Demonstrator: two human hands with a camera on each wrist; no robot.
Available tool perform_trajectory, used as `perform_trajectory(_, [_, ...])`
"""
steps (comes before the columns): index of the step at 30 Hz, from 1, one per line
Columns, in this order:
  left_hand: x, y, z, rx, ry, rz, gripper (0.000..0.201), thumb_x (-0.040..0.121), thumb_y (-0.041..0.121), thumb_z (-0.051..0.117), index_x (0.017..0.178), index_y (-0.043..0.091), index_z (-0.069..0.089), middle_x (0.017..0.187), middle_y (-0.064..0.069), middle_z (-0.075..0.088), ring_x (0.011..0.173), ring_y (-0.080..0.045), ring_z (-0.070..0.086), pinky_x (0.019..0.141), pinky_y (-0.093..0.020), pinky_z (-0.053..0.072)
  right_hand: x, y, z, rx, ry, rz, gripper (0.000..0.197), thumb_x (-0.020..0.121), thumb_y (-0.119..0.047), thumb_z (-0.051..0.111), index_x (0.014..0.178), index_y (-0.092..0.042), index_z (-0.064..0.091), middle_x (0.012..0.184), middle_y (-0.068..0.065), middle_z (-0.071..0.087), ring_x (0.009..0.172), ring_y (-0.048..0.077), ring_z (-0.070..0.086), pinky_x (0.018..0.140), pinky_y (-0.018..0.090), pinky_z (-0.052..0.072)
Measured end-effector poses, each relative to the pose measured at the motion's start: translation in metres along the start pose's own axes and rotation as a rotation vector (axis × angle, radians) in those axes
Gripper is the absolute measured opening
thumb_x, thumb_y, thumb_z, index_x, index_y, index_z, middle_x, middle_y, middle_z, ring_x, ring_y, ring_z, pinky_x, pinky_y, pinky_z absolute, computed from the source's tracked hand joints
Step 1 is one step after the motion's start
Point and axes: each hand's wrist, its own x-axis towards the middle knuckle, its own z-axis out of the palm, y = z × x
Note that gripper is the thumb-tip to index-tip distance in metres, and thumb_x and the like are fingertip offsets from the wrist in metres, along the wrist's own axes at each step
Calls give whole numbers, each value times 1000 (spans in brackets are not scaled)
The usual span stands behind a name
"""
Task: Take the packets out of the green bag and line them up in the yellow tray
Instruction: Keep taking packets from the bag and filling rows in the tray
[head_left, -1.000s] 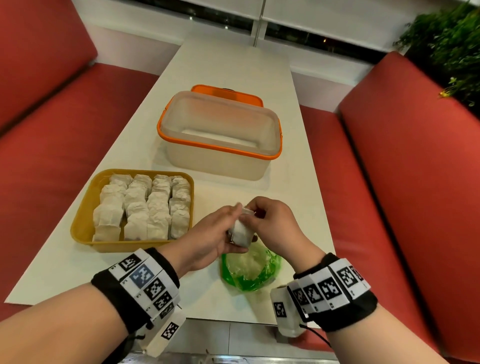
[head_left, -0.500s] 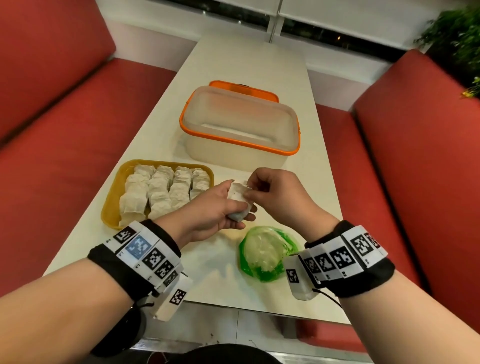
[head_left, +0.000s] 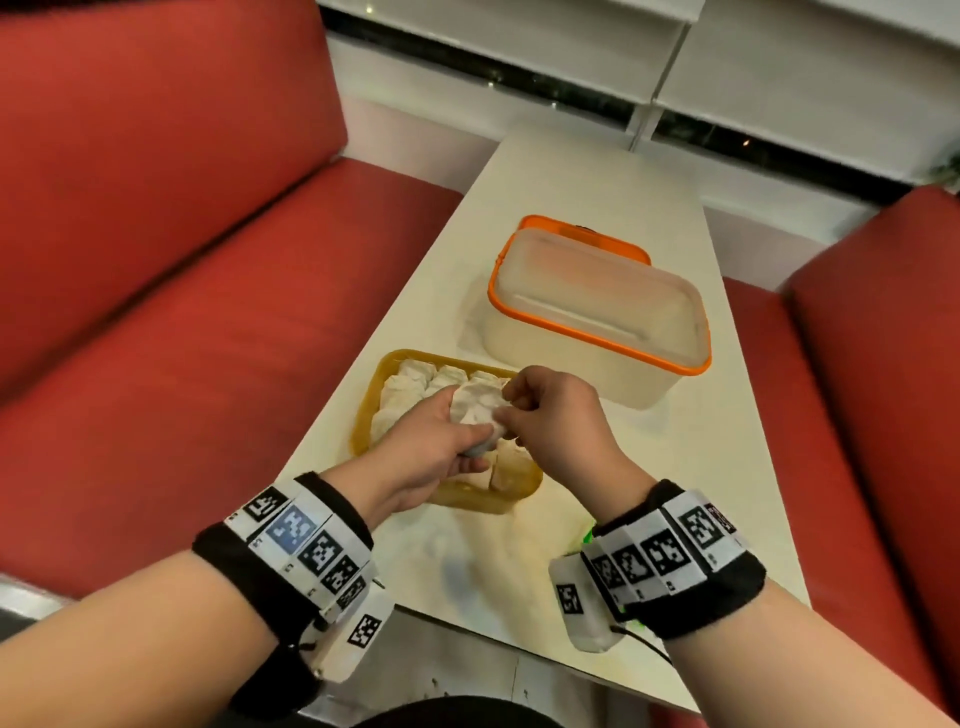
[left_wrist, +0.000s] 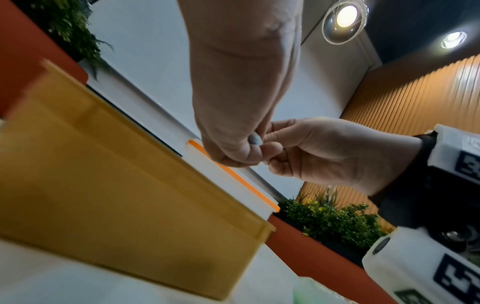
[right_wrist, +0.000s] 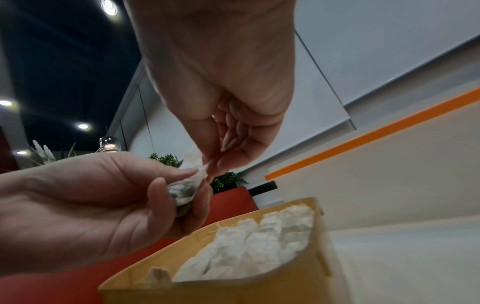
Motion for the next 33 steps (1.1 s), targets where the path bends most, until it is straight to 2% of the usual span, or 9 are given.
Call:
perform_trajectory(4, [-5, 13, -30, -18, 89, 55, 28, 91, -2, 54, 110, 18, 54, 95, -5, 63, 74, -12, 58, 50, -17, 49, 13, -22, 21, 84, -17, 8, 10, 81, -13, 68, 86, -20, 61, 71, 5, 66, 59, 14, 59, 58, 26, 47])
perform_trajectory(8, [-10, 19, -53, -21, 81, 101, 26, 89, -3, 56, 105, 17, 56, 84, -1, 65, 65, -8, 57, 48, -18, 45, 19, -44, 36, 65, -169, -16, 17, 76, -21, 74, 89, -21, 63, 72, -3, 61, 65, 14, 56, 60, 26, 44])
perform_trajectory(10, [-12, 18, -60, -39, 84, 95, 23, 89, 0, 57, 108, 13, 56, 78, 1, 64, 60, -6, 57, 48, -18, 44, 21, -51, 41, 75, -203, -12, 20, 75, -18, 76, 90, -19, 63, 69, -2, 58, 62, 14, 53, 58, 24, 41])
perform_trajectory(12, [-13, 17, -67, -96, 124, 75, 21, 93, 3, 52, 112, 12, 54, 85, -3, 64, 64, -11, 59, 46, -20, 46, 24, -52, 43, 80, -211, -2, 20, 77, -15, 75, 93, -18, 64, 69, 0, 58, 61, 14, 52, 59, 25, 42])
perform_trajectory(17, [-15, 18, -84, -103, 178, 58, 18, 96, 3, 44, 96, 17, 55, 82, -4, 53, 70, -13, 54, 45, -18, 46, 23, -42, 45, -100, -288, 3, 3, 83, -15, 68, 86, -14, 68, 73, 0, 64, 72, 19, 60, 64, 28, 47])
perform_trajectory(21, [-16, 15, -90, -82, 184, 50, 19, 95, 2, 44, 97, 18, 55, 83, -4, 52, 72, -13, 54, 49, -19, 47, 19, -41, 55, -221, -381, -63, 6, 85, -12, 63, 88, -14, 67, 82, 4, 66, 84, 24, 64, 75, 35, 51])
perform_trajectory(25, [-15, 13, -93, -101, 205, 49, 20, 96, 2, 43, 96, 18, 55, 84, -5, 53, 72, -13, 54, 49, -20, 46, 20, -47, 67, -310, -455, -126, 9, 86, -12, 59, 90, -15, 66, 82, 3, 64, 83, 22, 61, 72, 30, 47])
perform_trajectory(29, [-15, 13, -94, -94, 195, 40, 21, 96, 3, 43, 98, 19, 56, 85, -5, 53, 72, -13, 55, 49, -20, 47, 28, -52, 82, -406, -556, -88, 12, 86, -10, 57, 92, -15, 66, 84, 5, 63, 78, 20, 56, 61, 26, 42])
perform_trajectory(33, [-14, 14, -93, -79, 195, 32, 18, 96, 4, 44, 98, 18, 55, 87, -5, 54, 72, -12, 55, 49, -19, 48, 36, -56, 94, -512, -621, -58, 19, 88, -9, 51, 102, -10, 64, 90, 10, 63, 79, 22, 55, 64, 27, 42])
